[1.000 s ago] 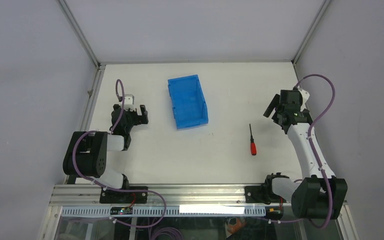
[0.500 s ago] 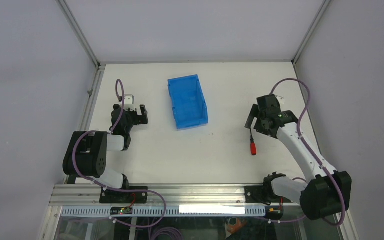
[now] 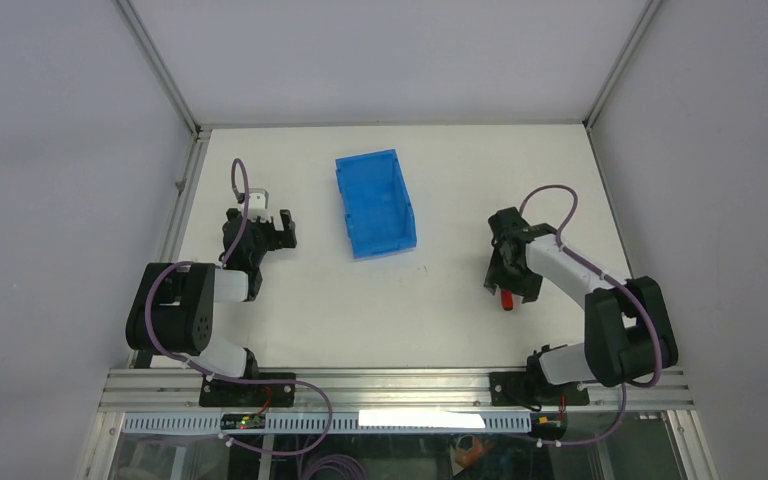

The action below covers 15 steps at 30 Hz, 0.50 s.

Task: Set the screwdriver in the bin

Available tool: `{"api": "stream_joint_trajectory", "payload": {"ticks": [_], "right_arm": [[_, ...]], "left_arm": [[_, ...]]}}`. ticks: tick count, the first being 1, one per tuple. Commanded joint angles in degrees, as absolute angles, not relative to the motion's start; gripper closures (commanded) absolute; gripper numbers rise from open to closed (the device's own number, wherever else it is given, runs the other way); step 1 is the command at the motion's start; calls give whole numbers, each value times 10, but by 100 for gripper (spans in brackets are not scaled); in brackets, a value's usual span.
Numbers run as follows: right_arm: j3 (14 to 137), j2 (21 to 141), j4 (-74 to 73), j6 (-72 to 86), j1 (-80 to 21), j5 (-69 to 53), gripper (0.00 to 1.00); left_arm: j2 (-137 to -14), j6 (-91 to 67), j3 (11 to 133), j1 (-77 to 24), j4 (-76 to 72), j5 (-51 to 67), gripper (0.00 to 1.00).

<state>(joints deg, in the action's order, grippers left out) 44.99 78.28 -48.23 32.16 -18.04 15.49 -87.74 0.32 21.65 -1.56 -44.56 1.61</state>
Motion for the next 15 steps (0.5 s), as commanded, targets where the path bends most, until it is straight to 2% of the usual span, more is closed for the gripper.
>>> {"api": "stream_joint_trajectory", "payload": {"ticks": [1,2,5,6,8,15], "right_arm": [[436,815,-439,340,-183,143,41],[434,824,-434,345,-183,144,50],[433,844,-435,354,-183,142,89],[430,843,-434,355,-183,144,95],[428,836,-431,353,-183,144,100],[492,788,-490,321,-183,191,100]], "left_arm": [[-864,-9,218,-20,-463,17,1],[-864,-9,218,-21,-462,16,1],[-864,-9,218,-21,-462,16,1],[-864,-9,218,-21,-463,17,1],[-864,-9,218,-21,-462,17,1],[-864,-9,218,-21,-463,17,1]]}}
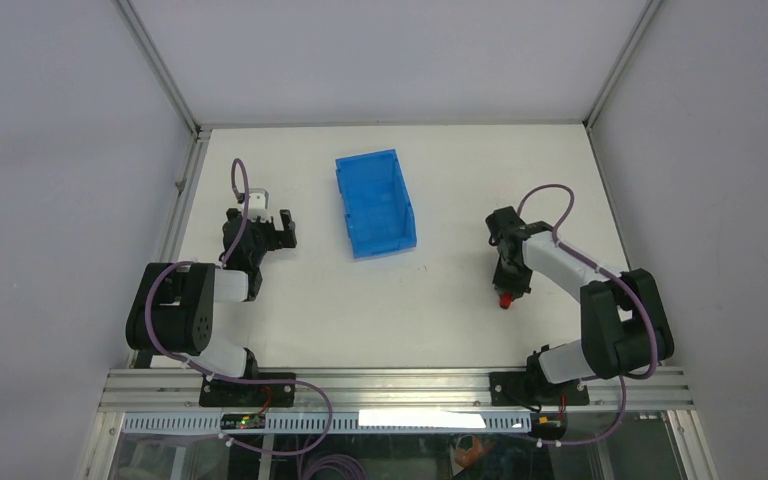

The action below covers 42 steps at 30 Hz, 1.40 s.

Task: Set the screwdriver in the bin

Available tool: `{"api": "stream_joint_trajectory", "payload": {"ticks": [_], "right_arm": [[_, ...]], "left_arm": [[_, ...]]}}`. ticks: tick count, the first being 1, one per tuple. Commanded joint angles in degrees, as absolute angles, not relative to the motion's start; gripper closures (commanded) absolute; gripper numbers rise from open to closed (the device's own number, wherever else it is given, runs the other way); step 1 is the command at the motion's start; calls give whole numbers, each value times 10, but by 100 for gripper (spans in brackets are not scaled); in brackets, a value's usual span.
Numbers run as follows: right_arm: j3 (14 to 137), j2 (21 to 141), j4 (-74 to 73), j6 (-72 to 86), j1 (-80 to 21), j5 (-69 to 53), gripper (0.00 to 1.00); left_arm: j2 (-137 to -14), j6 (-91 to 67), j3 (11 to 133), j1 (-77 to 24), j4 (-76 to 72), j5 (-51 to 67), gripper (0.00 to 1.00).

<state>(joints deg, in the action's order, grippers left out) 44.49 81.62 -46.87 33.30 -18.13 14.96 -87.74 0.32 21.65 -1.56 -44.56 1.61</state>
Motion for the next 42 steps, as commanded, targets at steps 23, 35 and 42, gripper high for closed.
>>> {"api": "stream_joint_trajectory", "payload": {"ticks": [23,35,42], "right_arm": [[957,893,-610,227,-334,187,100],[1174,1127,-577,181,-442,143,100],[1212,1237,-569,178,-448,147,100]], "left_arm": [[-864,-9,218,-21,-463,17,1],[-864,-9,218,-21,-462,16,1],[-864,-9,218,-21,-462,17,1]]}}
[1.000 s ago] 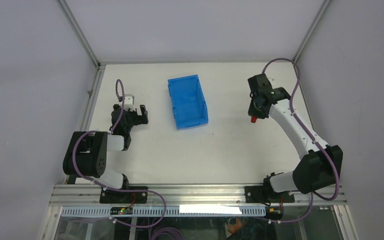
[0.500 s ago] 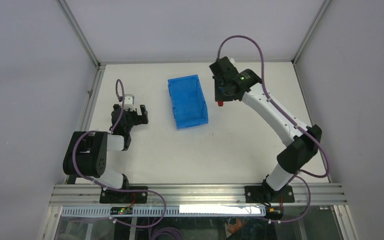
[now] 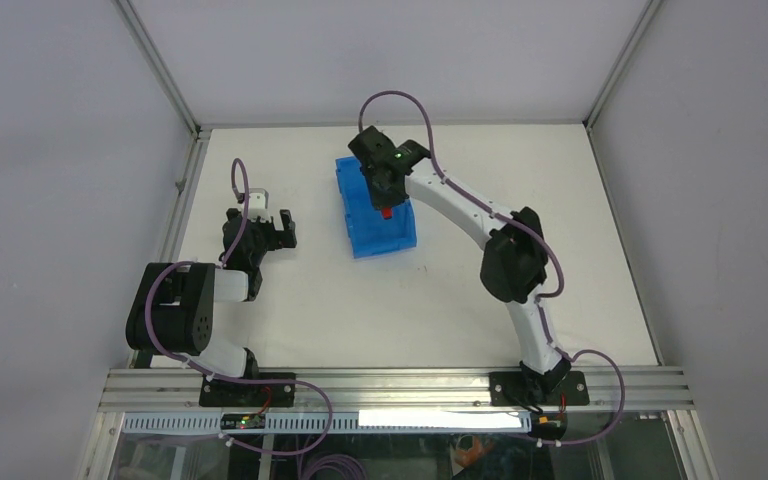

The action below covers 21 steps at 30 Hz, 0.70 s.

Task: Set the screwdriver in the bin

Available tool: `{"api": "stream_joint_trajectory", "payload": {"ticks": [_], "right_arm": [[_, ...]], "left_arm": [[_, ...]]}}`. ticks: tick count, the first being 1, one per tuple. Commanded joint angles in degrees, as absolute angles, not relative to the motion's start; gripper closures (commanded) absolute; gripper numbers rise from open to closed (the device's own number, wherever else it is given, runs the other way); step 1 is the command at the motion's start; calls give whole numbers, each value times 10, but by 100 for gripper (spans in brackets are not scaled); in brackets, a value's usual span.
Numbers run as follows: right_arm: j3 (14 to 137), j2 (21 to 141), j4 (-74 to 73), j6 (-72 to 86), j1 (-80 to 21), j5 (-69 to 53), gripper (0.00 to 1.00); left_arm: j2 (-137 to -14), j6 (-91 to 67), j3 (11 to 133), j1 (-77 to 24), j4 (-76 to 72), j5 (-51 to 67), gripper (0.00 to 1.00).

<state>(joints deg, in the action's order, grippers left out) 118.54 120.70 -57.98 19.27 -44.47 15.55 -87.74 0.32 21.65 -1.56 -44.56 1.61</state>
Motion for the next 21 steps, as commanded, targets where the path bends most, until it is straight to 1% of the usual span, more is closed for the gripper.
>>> {"api": "stream_joint_trajectory", "payload": {"ticks": [1,6,9,10,12,14,15,21], "right_arm": [[1210,1246,-568,184,-448,149,100],[1164,1262,-532,206,-448,136,100],[1134,1265,-514,216,-448,130,95],[1130,1266,-511,219,-448,129,92],[1118,1267,-508,224,-448,128,81],[1111,1266,-503,227,-448,126,67],[1111,1265,-503,228,-448,125,63],[1121,1237,-489,216,-452,109,51]], "left_arm": [[-864,-9,218,-21,-463,17,1],[-864,-9,218,-21,-463,17,1],[-864,-9,218,-20,-463,17,1],[-864,-9,218,-21,-462,17,1],[-864,-9,218,-21,-463,17,1],[-864,-9,218,-21,-462,16,1],[-864,-9,218,-21,-462,17,1],[-864,-9,218,-21,-463,17,1]]}}
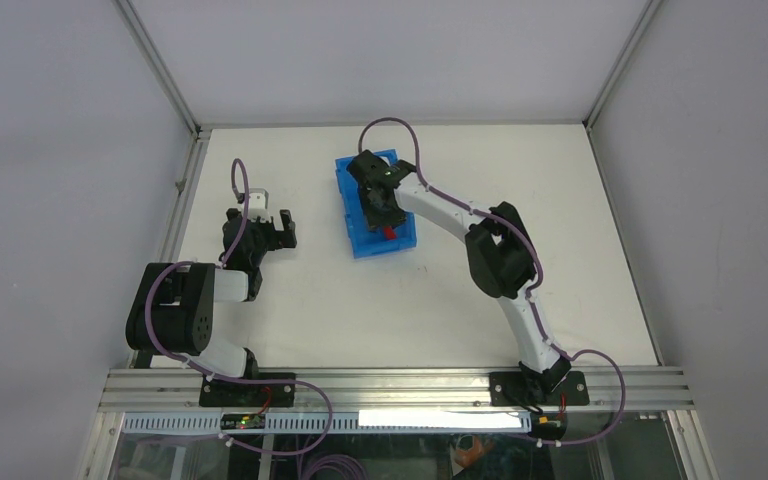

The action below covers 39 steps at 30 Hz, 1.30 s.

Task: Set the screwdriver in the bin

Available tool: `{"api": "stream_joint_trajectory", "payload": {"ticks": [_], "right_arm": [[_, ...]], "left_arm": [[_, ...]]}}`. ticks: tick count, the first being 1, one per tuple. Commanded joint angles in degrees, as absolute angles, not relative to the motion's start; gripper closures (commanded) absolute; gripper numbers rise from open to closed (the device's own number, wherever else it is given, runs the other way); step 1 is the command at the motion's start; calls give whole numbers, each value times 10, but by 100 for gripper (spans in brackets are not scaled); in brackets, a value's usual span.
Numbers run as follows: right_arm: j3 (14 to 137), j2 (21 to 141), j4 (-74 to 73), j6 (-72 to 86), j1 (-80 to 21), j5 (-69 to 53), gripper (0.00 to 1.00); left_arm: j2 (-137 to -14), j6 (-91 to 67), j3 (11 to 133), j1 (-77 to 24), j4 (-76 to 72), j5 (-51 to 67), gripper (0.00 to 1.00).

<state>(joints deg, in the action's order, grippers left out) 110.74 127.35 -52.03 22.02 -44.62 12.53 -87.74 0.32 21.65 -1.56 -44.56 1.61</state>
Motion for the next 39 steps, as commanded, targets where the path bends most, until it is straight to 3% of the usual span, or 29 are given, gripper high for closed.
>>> {"api": "stream_joint_trajectory", "payload": {"ticks": [1,4,14,22,32,39], "right_arm": [[1129,1231,-491,215,-452,112,50],[1162,1213,-499,202,-452,138,47],[1284,1175,-566,133,-433,227,1],[1207,1087,-593,111,-332,280,1],[1013,944,-550,151,-142,262,1],[913,879,-501,149,-96,234,1]], "left_arm": [[-863,-9,218,-21,-463,17,1],[-864,-9,218,-21,-463,17,1],[-864,-9,218,-21,-462,17,1],[-864,-9,218,-21,-463,17,1],[-864,-9,218,-21,-463,17,1],[-863,-9,218,-21,-463,17,1]]}}
